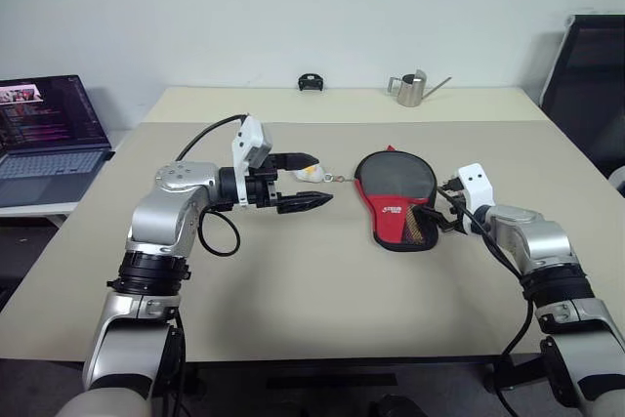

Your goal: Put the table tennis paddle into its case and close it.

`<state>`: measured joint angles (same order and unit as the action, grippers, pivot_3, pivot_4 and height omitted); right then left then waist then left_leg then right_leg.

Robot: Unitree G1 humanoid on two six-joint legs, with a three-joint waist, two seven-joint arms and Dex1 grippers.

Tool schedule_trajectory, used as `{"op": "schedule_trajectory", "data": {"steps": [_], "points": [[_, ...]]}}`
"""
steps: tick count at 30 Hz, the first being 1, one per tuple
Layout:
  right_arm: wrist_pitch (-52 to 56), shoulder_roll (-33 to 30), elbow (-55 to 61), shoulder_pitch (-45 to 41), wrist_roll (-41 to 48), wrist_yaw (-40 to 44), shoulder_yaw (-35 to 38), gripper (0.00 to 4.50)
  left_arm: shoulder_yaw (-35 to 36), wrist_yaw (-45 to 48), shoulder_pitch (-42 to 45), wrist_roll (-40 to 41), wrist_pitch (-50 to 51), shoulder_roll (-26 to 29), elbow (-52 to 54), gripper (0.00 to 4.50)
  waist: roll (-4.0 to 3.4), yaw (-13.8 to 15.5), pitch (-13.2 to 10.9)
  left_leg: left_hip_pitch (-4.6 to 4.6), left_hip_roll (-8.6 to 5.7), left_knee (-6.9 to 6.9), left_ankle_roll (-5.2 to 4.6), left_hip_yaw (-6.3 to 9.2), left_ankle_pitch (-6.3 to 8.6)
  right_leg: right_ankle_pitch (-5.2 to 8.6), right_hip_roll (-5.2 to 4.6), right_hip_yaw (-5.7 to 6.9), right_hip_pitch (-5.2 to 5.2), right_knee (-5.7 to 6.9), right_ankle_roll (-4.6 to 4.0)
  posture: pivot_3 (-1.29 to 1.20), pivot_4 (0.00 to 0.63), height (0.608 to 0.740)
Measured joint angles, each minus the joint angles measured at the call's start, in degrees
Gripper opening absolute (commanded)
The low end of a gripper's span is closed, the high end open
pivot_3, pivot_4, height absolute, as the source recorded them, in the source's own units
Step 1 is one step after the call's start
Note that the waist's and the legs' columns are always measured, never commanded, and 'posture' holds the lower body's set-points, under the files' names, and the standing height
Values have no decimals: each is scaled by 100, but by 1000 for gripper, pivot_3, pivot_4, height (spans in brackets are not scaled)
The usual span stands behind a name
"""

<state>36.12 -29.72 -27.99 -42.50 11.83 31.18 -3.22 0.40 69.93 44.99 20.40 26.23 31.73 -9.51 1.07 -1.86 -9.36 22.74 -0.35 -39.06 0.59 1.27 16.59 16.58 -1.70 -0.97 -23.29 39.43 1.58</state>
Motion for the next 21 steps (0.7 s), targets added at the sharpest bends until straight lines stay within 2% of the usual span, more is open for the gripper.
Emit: {"op": "schedule_trajectory", "data": {"steps": [11,14,21], "points": [[-206,326,-1128,-648,-418,414,-65,4485,-2,-70,16,2,-44,55,-1,4500,3,-112,4,-31,2,0,2,-9,-1,0,2,-11,9,30,-1,0,150,740],[-251,403,-1413,-804,-487,513,-64,3943,-2,-80,13,1,-49,66,-1,4500,4,-140,6,-39,2,0,3,-13,-2,0,2,-16,10,42,-1,0,150,740],[-290,626,-1562,-857,-601,628,-67,1791,-2,-138,-164,-3,-72,249,3,4500,12,-157,14,-100,6,4,3,-16,-1,0,5,-21,59,49,-3,0,150,740]]}}
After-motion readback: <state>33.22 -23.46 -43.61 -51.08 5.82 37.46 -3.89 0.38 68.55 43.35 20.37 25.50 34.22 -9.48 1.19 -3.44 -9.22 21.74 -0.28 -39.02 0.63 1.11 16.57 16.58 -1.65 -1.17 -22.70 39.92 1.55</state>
